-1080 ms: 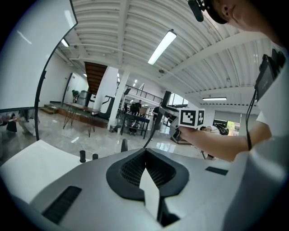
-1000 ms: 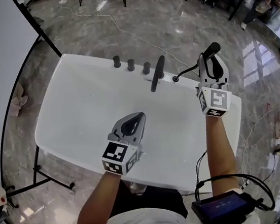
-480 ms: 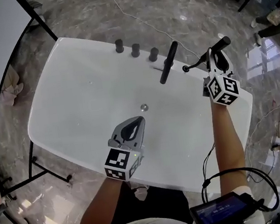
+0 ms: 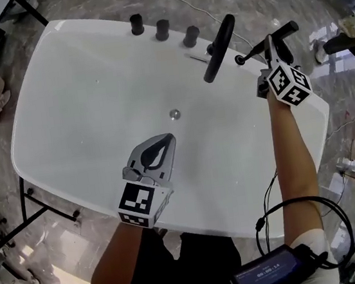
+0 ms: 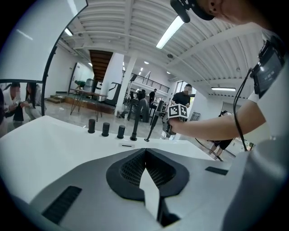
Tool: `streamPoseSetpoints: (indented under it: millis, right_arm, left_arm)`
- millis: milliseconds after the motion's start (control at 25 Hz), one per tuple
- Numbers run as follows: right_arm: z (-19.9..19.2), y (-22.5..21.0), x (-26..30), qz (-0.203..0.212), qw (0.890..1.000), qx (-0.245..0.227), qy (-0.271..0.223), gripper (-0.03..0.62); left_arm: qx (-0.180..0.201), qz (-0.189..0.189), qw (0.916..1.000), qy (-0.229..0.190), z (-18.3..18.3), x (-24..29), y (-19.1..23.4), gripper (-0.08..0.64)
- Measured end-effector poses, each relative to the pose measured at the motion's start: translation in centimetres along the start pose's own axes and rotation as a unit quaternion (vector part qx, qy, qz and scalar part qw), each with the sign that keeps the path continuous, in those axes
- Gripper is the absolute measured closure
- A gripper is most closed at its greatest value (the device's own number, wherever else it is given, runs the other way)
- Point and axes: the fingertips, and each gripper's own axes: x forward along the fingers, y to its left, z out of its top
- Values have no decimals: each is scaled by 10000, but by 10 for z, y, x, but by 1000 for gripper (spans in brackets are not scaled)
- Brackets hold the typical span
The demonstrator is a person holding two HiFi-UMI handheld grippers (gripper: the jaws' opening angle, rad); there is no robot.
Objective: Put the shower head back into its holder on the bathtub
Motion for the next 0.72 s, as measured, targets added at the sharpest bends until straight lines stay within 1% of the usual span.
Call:
streamPoseSetpoints:
  millis: [200,320,480,720]
  right_arm:
    - [-45,-6,25,-28,9998,20,210,467]
    - [-65,-6,36,-14,9994,5,348,468]
    - [-86,-4,45,-26,9987,-48,502,468]
    - [-101,-4,50,-43,9981,-88,600,468]
  left_arm:
    - [-135,45,9999,88,-33,7,12,541]
    - [-255,86,9995,139,-49,8,17,541]
    - [-330,97,9992,208,-64,9,19,541]
    - [-357,98,9991,214,-71,11,22,541]
